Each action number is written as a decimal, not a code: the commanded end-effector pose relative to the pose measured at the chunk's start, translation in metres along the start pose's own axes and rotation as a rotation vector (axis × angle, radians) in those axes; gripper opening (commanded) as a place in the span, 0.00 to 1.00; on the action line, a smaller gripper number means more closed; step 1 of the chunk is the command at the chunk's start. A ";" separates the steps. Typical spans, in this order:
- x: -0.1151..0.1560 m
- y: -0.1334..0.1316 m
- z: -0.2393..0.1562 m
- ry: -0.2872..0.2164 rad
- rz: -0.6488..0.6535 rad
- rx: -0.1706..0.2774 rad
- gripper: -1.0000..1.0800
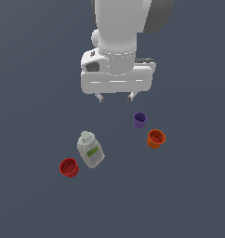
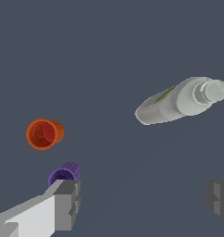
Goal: Pick up a designated object from a clutter of objects.
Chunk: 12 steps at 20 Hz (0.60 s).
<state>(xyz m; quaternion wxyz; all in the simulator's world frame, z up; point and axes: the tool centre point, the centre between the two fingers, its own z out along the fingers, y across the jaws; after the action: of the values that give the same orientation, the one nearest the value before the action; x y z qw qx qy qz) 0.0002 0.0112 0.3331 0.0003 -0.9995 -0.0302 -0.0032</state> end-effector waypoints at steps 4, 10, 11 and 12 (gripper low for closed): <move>0.000 0.000 0.000 0.001 -0.004 0.001 0.62; -0.001 0.001 0.001 0.002 -0.010 0.004 0.62; -0.001 0.000 0.001 0.002 -0.010 0.003 0.62; -0.001 0.000 0.002 0.002 -0.009 0.001 0.62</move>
<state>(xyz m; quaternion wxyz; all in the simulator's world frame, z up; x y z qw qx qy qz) -0.0006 0.0106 0.3322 0.0015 -0.9994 -0.0349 -0.0043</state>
